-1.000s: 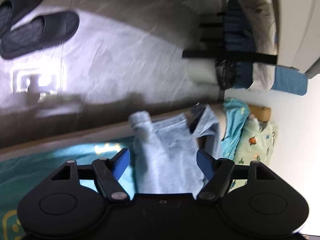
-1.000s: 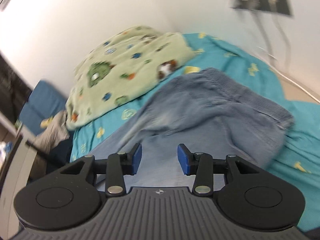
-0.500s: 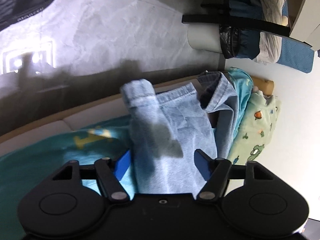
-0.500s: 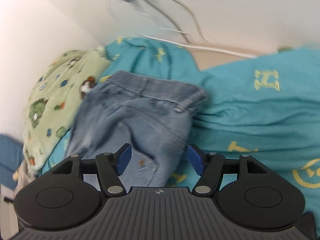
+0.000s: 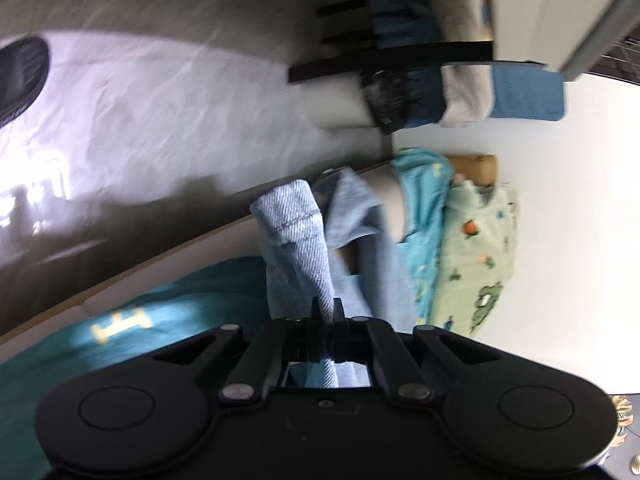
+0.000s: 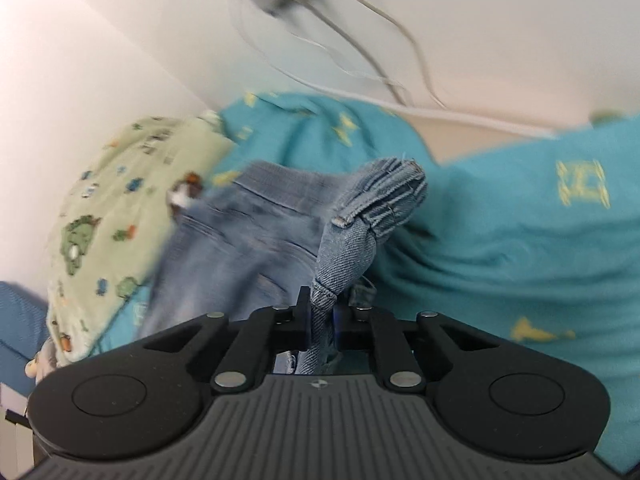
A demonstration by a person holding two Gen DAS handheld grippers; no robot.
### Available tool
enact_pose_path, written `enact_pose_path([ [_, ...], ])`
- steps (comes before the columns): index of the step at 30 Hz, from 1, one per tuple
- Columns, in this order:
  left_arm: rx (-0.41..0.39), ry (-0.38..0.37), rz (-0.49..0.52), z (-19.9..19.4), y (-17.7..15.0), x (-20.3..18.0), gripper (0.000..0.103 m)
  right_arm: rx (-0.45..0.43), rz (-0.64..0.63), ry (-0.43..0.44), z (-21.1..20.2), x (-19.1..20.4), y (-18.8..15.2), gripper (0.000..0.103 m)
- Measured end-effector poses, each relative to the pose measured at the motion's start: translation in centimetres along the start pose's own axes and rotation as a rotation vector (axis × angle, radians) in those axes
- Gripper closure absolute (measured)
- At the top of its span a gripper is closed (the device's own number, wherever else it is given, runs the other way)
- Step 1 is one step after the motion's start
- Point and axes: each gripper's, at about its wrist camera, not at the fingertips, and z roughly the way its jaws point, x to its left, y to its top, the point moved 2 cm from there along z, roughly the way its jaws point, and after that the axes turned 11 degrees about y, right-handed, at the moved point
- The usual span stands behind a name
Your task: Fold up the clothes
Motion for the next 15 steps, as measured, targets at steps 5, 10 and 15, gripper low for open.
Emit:
enact_pose_path([
  [5, -0.04, -0.049, 0.029, -0.7, 1.3, -5.0, 0.102, -0.027, -0.088, 0.046, 1.6, 6.7, 3.8, 0.093],
  [10, -0.076, -0.056, 0.027, 1.5, 3.5, -10.3, 0.102, -0.047, -0.151, 0.03, 6.6, 11.8, 6.8, 0.093],
  [15, -0.085, -0.008, 0.054, 7.0, 6.1, -15.3, 0.102, -0.061, -0.204, -0.025, 14.2, 14.9, 8.1, 0.093],
])
